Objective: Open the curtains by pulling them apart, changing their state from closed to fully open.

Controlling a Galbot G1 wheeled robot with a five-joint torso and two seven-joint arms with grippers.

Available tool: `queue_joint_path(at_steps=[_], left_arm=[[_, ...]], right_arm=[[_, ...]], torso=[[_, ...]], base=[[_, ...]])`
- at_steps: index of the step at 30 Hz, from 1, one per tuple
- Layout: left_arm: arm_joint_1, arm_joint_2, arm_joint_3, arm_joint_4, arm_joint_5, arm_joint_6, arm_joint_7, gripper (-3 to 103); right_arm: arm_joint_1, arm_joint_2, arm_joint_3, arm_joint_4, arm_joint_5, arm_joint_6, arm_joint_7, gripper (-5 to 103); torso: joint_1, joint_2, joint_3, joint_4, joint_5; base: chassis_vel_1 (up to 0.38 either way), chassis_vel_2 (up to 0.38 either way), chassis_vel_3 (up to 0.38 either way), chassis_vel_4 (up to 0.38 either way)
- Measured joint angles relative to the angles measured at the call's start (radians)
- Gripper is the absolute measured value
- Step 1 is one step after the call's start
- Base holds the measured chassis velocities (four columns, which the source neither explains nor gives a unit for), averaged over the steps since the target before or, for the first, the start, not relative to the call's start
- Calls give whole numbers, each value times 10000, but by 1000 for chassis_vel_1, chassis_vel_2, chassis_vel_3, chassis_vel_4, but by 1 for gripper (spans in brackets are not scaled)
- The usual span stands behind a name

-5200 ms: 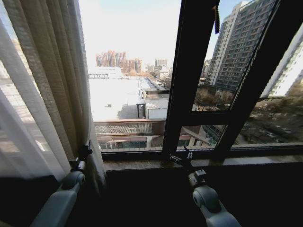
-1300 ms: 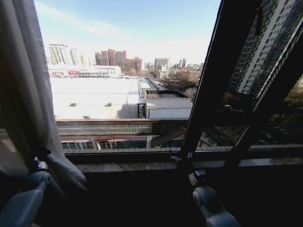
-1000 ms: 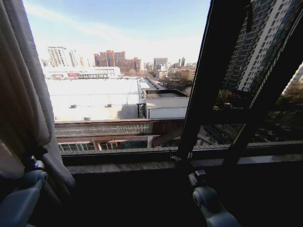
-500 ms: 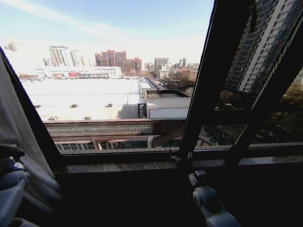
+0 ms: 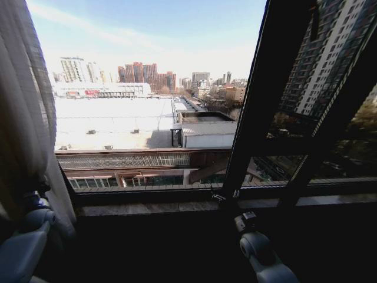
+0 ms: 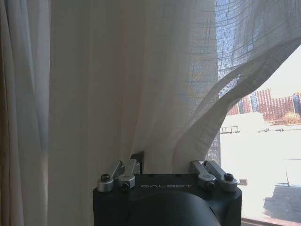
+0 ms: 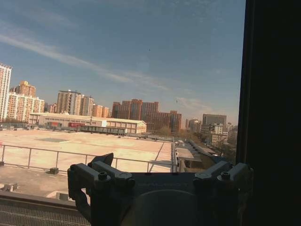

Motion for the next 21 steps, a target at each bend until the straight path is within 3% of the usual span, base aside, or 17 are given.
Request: queue_joint_path(at_steps=[1, 6, 10, 12, 16, 21], left_arm=[[221, -148, -160, -363, 232, 53, -15, 44], [893, -450, -472, -1264, 659, 64, -19, 55], [1969, -853, -714, -2603, 1046, 66, -46, 77], [2142, -920, -736, -2802, 1093, 67, -50, 77], [3046, -1339, -738, -3853, 1210, 75, -60, 97], [3683, -1805, -559, -4821, 1194, -23, -17, 100]], right_arm=[[0, 0, 0, 0, 0, 0, 0, 100], [0, 0, 0, 0, 0, 0, 0, 100], [0, 0, 0, 0, 0, 0, 0, 100], [0, 0, 0, 0, 0, 0, 0, 100], [0, 0, 0, 0, 0, 0, 0, 100], [0, 0, 0, 0, 0, 0, 0, 100]], torso=[[0, 0, 0, -1, 0], [-1, 0, 0, 2, 0], [-1, 0, 0, 1, 0], [0, 0, 0, 1, 1], [-1, 0, -1, 1, 1], [-1, 0, 0, 1, 0]], base=[[0, 0, 0, 0], [0, 0, 0, 0], [0, 0, 0, 0], [0, 0, 0, 0], [0, 0, 0, 0], [0, 0, 0, 0]])
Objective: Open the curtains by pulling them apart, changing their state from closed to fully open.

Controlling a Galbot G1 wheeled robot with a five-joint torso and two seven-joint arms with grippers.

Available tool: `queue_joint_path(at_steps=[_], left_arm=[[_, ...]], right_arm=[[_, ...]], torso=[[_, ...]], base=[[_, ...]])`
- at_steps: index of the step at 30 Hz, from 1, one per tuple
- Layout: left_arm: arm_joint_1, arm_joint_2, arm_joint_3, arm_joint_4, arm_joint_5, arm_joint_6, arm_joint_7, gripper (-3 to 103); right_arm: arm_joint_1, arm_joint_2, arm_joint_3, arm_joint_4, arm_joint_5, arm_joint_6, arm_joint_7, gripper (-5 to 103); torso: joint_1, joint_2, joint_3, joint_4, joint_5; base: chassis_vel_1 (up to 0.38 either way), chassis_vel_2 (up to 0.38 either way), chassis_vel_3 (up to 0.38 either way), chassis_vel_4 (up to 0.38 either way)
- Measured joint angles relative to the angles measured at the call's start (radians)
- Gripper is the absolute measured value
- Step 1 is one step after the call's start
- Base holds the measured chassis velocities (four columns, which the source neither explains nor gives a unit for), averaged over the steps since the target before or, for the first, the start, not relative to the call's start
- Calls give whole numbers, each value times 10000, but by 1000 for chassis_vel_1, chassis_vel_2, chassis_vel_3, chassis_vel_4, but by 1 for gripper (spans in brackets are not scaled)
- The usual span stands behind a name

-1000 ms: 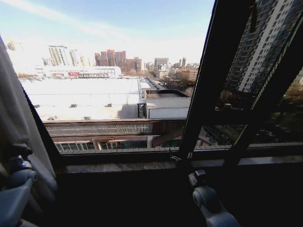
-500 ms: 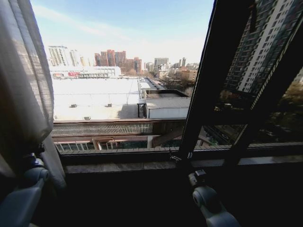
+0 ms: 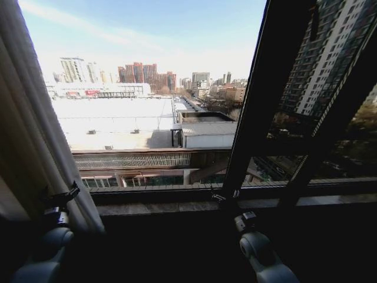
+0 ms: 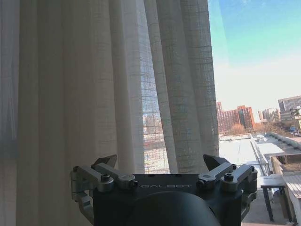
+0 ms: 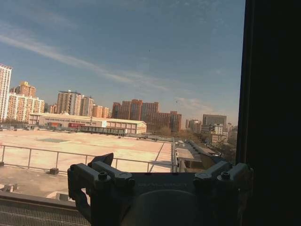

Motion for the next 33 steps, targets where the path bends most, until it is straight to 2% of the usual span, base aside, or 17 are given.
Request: queue_joint_path(at_steps=[7, 11, 19, 24, 27, 33], left_arm=[[526, -473, 197, -1045, 123, -135, 93, 100], [906, -757, 450, -1743, 533, -228, 148, 100], [1072, -893, 710, -2062, 758, -366, 281, 100], [773, -584, 799, -1778, 593, -366, 315, 100], [236, -66, 954, -1218, 27, -366, 505, 100], [-228, 306, 1135, -839, -536, -364, 728, 100]], right_arm=[[0, 0, 0, 0, 0, 0, 0, 100], [0, 0, 0, 0, 0, 0, 0, 100], [0, 0, 0, 0, 0, 0, 0, 100], [0, 0, 0, 0, 0, 0, 0, 100], [0, 0, 0, 0, 0, 0, 0, 100], [0, 0, 0, 0, 0, 0, 0, 100]], torso=[[0, 0, 0, -1, 2], [0, 0, 0, -1, 0], [0, -1, 0, 0, 0], [0, 0, 0, -1, -2], [0, -1, 0, 0, -2], [0, -1, 1, -1, -2]], base=[[0, 0, 0, 0], [0, 0, 0, 0], [0, 0, 0, 0], [0, 0, 0, 0], [0, 0, 0, 0], [0, 0, 0, 0]])
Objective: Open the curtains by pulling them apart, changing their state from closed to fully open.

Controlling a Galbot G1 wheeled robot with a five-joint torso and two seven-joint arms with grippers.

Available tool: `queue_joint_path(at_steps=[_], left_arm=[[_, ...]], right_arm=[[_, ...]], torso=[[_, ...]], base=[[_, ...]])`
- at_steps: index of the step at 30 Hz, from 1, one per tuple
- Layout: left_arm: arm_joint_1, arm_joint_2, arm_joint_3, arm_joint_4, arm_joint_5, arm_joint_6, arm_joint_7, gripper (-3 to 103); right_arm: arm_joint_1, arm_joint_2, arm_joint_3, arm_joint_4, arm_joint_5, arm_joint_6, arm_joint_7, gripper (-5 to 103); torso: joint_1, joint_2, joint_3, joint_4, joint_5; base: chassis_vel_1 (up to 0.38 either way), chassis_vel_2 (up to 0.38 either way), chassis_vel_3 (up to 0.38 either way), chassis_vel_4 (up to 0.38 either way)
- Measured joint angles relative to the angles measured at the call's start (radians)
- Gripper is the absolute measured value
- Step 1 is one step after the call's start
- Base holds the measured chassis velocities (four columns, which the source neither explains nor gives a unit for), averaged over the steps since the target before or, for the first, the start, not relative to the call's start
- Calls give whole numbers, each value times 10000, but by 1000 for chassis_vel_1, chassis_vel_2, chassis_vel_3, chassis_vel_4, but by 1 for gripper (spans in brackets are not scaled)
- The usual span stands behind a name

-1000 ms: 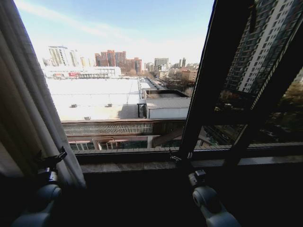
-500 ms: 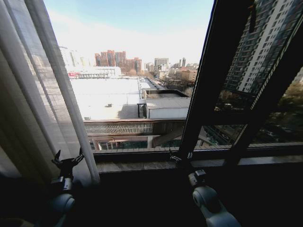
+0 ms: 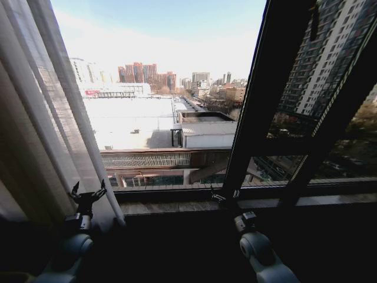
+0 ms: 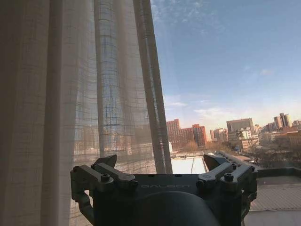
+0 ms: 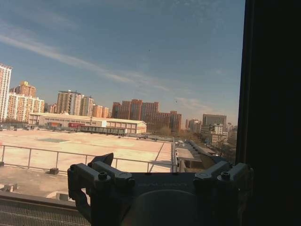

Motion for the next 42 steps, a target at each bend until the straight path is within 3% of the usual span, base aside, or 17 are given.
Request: queue_joint_path(at_steps=[8, 14, 17, 19, 23, 25, 29, 33, 42], left_arm=[[-1051, 438, 430, 1199, -588, 5, 498, 101], [-1725, 654, 764, 1928, -1052, -186, 1323, 81], [-1948, 647, 940, 2176, -1146, -238, 1429, 65], [-1975, 641, 956, 2225, -1150, -246, 1438, 65], [-2075, 604, 905, 2829, -1096, -450, 1510, 43], [-2083, 606, 863, 2924, -1082, -485, 1511, 38], [-2146, 719, 558, 3561, -992, -700, 1317, 28], [-2176, 1095, 72, 4189, -1135, -736, 915, 6], [-2086, 1615, -898, 4924, -1255, -614, -53, 0]], right_arm=[[1, 0, 0, 0, 0, 0, 0, 100], [0, 0, 0, 0, 0, 0, 0, 100], [0, 0, 0, 0, 0, 0, 0, 100], [0, 0, 1, 0, 0, 0, 0, 100], [0, 0, 0, -1, 0, 0, 0, 100], [0, 0, 0, 0, 0, 0, 0, 100], [0, 1, 0, 0, 0, 0, 0, 100], [0, 0, 0, 0, 0, 0, 0, 100], [1, 0, 0, 0, 0, 0, 0, 100]], torso=[[0, 0, 1, 1, -1], [0, 0, 0, 0, 0], [1, 0, 0, -1, 1], [1, 0, 0, -1, 1], [0, 0, 0, 0, 0], [1, 0, 0, 0, -1], [0, 0, 0, 0, -1], [0, 0, 0, 1, -2], [1, 0, 0, 0, -1]], base=[[0, 0, 0, 0], [0, 0, 0, 0], [0, 0, 0, 0], [0, 0, 0, 0], [0, 0, 0, 0], [0, 0, 0, 0], [0, 0, 0, 0], [0, 0, 0, 0], [0, 0, 0, 0]])
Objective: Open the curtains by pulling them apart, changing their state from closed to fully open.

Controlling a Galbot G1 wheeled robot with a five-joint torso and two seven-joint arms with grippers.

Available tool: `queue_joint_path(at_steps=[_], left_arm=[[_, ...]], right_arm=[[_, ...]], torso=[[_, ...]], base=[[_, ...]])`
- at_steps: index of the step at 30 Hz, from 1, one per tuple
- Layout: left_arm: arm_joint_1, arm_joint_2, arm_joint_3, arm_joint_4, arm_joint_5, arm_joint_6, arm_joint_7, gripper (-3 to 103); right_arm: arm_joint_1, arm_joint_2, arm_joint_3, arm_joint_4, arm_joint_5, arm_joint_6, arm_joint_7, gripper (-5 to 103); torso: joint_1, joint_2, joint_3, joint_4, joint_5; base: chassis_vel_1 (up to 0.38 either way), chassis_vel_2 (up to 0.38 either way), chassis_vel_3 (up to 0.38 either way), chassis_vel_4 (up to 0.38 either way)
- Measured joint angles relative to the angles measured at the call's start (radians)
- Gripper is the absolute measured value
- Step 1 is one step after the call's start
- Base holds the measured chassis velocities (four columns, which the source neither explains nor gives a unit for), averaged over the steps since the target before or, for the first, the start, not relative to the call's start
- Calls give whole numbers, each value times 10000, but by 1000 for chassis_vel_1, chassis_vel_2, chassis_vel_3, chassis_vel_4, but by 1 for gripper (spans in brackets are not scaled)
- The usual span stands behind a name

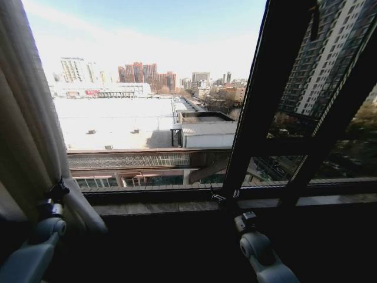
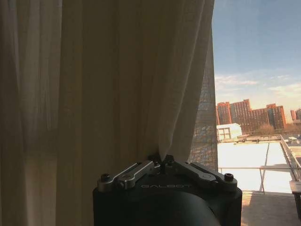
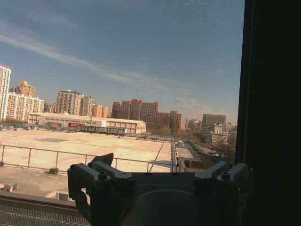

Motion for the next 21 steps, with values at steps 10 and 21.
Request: queue_joint_path(at_steps=[10, 21], left_arm=[[212, 702, -992, 981, 186, -97, -473, 0], [419, 68, -924, 3, 445, -45, -455, 0]], right_arm=[[0, 0, 0, 0, 0, 0, 0, 100], [0, 0, 0, 0, 0, 0, 0, 100]], torso=[[0, 0, 0, 3, 0], [0, 0, 0, -1, 1]], base=[[0, 0, 0, 0], [0, 0, 0, 0]])
